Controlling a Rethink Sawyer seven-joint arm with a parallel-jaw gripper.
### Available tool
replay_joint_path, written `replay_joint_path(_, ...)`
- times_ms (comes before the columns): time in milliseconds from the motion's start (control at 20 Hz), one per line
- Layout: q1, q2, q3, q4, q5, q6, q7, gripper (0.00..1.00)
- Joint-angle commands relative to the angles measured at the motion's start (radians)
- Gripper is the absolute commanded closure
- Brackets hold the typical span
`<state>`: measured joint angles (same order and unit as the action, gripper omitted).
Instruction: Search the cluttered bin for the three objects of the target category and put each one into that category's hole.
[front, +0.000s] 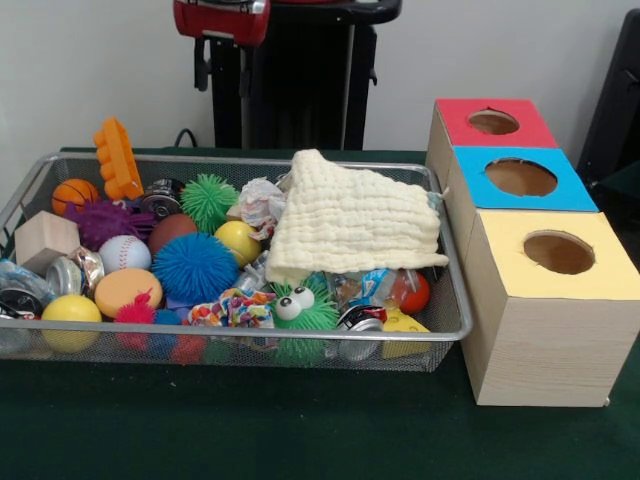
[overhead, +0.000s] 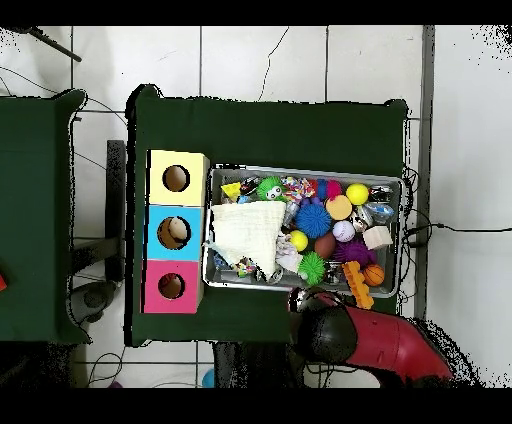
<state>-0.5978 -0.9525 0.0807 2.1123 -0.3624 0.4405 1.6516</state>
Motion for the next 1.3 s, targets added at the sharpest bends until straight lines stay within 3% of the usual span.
replay_joint_path(50, -0.127, -0.033, 0.141, 0.092, 0.006, -0.070, -0.035, 0.00)
replay_joint_path(600, -0.129, -0.027, 0.159, 0.073, -0.014, -0.051, 0.005, 0.00)
replay_joint_path(950, -0.077, 0.051, 0.125, -0.031, -0.005, -0.045, 0.067, 0.00)
replay_joint_path(1300, -0.039, 0.136, 0.116, -0.141, -0.012, -0.031, 0.061, 0.00)
